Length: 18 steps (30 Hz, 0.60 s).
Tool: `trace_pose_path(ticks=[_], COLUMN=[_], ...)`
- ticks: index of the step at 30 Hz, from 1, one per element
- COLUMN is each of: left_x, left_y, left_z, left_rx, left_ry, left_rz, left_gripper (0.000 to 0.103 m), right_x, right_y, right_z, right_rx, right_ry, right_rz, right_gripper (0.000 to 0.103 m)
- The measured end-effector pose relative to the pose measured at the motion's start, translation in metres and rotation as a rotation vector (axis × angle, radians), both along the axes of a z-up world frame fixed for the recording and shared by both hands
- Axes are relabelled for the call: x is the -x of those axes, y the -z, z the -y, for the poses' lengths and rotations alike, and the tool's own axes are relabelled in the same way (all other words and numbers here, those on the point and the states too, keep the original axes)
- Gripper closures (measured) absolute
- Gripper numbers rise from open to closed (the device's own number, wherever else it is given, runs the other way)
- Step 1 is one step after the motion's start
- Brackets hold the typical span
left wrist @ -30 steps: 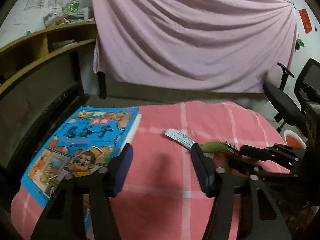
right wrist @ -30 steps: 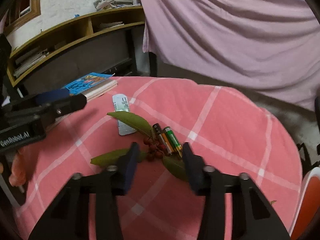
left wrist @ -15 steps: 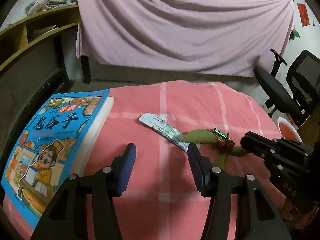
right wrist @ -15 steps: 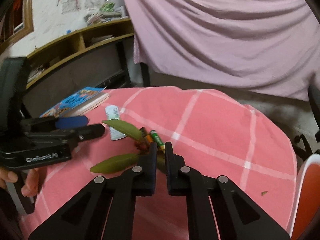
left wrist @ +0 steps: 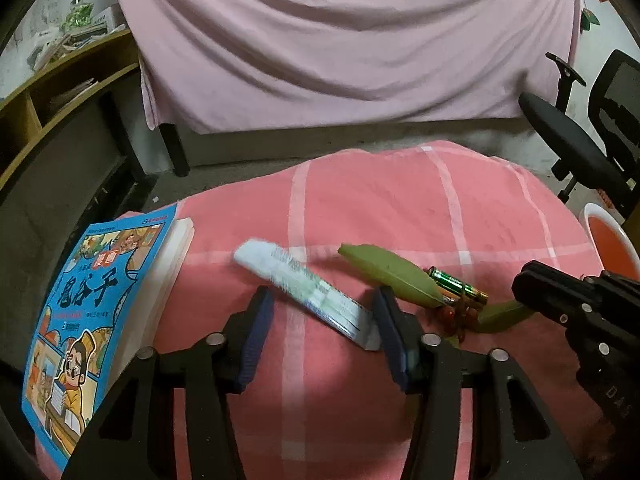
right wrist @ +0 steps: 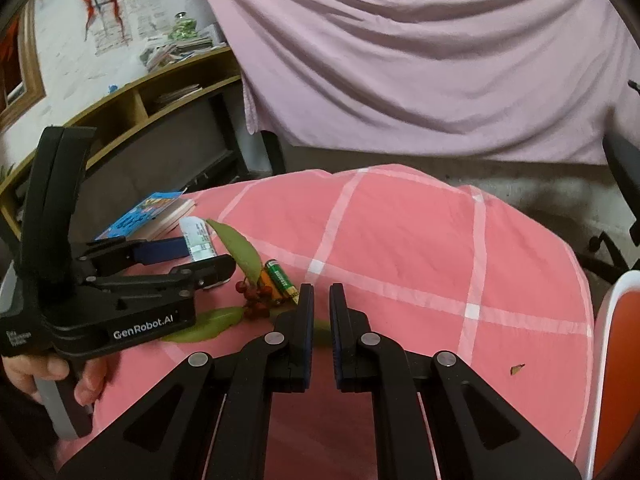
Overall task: Collect trash
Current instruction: 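Grasp the white tube with the left tool while the right tool grasps the berry sprig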
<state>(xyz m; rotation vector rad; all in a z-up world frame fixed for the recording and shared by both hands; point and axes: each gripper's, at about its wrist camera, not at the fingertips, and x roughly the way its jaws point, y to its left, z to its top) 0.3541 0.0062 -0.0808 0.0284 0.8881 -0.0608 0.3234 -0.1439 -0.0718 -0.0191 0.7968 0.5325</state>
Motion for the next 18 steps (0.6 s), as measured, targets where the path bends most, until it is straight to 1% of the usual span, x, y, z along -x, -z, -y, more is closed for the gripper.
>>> trace_pose_path(ticks=[1,2,4,7,9,12,16,18], left_x=[0.001,0.001,0.004,0.012,0.017,0.025,0.035,0.039], left_y=[0.001,0.001,0.002,0.001,-0.001,-0.004,-0.008,-0.011], left_z=[-0.002,-0.003,-0.005,-0.011,-0.016,-0.03,-0.038,-0.041], left_rx=[0.0,0.0,0.005,0.029,0.06,0.129,0.16,0.165], left_ry=[-0.008,-0.016,-0.024,-0.018,-0.012,-0.005,0.004,0.006], left_rz=[0.003,0.005,0.009,0.017,0.018,0.02,0.025,0.03], left_gripper=[0.073,0.077,0.087,0.097,0.1,0.101,0.101,0.101], right_x=[0.0,0.0,0.001,0.001,0.001,0.003,0.008,0.009], right_y=[0.0,0.0,-0.001,0.0,0.0,0.0,-0.001,0.0], right_z=[0.0,0.0,-0.001,-0.001,-0.004,-0.01,-0.022,-0.026], right_rx=[0.0,0.002,0.005,0.007,0.009,0.021,0.035,0.039], right_ry=[-0.001,-0.002,-0.005,-0.015,-0.033,-0.067,-0.111,-0.125], right_rz=[-0.001,-0.001,-0.001,-0.008,-0.014,-0.007,-0.001,-0.004], right_gripper=[0.097,0.097,0.096,0.096,0.096,0.096,0.095,0.092])
